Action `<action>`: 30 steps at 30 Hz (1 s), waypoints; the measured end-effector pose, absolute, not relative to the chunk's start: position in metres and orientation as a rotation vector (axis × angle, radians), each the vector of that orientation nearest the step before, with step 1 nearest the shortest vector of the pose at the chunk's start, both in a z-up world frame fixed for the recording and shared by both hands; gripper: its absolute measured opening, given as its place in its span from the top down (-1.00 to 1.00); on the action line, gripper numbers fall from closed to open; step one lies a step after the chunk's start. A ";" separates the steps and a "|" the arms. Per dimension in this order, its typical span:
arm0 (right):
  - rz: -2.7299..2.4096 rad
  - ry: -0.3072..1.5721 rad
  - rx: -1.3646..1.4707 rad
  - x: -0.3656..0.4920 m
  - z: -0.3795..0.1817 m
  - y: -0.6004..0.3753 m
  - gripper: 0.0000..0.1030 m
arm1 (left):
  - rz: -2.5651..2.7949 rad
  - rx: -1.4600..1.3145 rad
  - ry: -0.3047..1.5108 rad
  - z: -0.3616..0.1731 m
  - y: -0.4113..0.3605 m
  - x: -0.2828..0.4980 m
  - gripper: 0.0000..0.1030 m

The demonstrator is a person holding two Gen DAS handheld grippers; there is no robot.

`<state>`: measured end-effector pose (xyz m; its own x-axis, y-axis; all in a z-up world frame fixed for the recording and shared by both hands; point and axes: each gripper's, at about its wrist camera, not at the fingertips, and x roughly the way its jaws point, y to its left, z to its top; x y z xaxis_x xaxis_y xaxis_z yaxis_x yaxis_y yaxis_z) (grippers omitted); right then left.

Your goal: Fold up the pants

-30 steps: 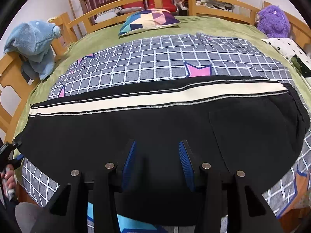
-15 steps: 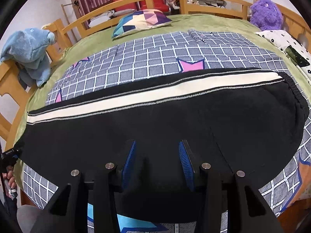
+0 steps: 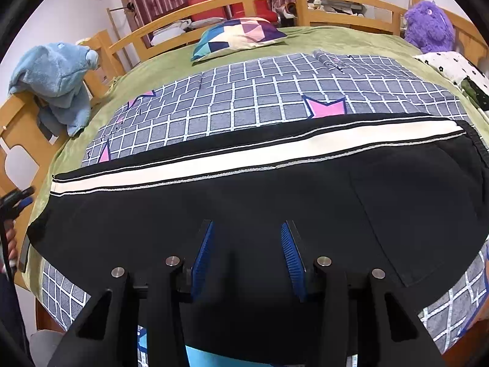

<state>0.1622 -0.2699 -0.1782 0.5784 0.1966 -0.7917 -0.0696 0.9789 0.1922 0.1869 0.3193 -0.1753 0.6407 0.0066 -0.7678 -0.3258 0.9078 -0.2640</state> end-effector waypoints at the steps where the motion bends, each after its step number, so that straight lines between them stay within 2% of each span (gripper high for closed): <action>1: 0.157 0.944 0.149 0.163 -0.180 -0.269 0.13 | 0.192 -0.406 0.880 -0.182 0.317 0.199 0.07; 3: 0.155 0.951 0.161 0.166 -0.185 -0.268 0.13 | 0.192 -0.407 0.913 -0.198 0.315 0.216 0.10; 4: 0.154 0.955 0.170 0.168 -0.189 -0.267 0.13 | 0.218 -0.390 0.933 -0.207 0.315 0.224 0.19; 5: 0.151 0.958 0.178 0.170 -0.192 -0.267 0.13 | 0.227 -0.378 0.944 -0.213 0.315 0.228 0.44; 8: 0.144 0.969 0.195 0.173 -0.200 -0.266 0.13 | 0.198 -0.390 0.903 -0.211 0.324 0.227 0.68; 10: 0.133 0.979 0.196 0.174 -0.204 -0.265 0.13 | 0.191 -0.471 0.839 -0.202 0.336 0.218 0.68; 15: 0.146 0.986 0.190 0.175 -0.208 -0.259 0.13 | 0.255 -0.254 0.940 -0.221 0.310 0.232 0.57; 17: 0.149 0.999 0.183 0.177 -0.210 -0.257 0.13 | 0.254 -0.271 0.916 -0.208 0.312 0.223 0.55; 20: 0.154 1.006 0.200 0.176 -0.207 -0.256 0.13 | 0.247 -0.304 0.880 -0.178 0.315 0.199 0.44; 24: 0.174 0.966 0.275 0.168 -0.193 -0.254 0.13 | 0.242 -0.306 0.855 -0.152 0.310 0.145 0.44; 30: 0.180 0.948 0.295 0.150 -0.181 -0.238 0.13 | 0.160 -0.510 0.861 -0.167 0.298 0.058 0.44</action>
<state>0.1495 -0.2380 -0.1807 0.5726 0.2791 -0.7709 -0.0225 0.9453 0.3256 0.0580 0.2978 -0.1666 0.6479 -0.0670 -0.7588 -0.3357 0.8691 -0.3634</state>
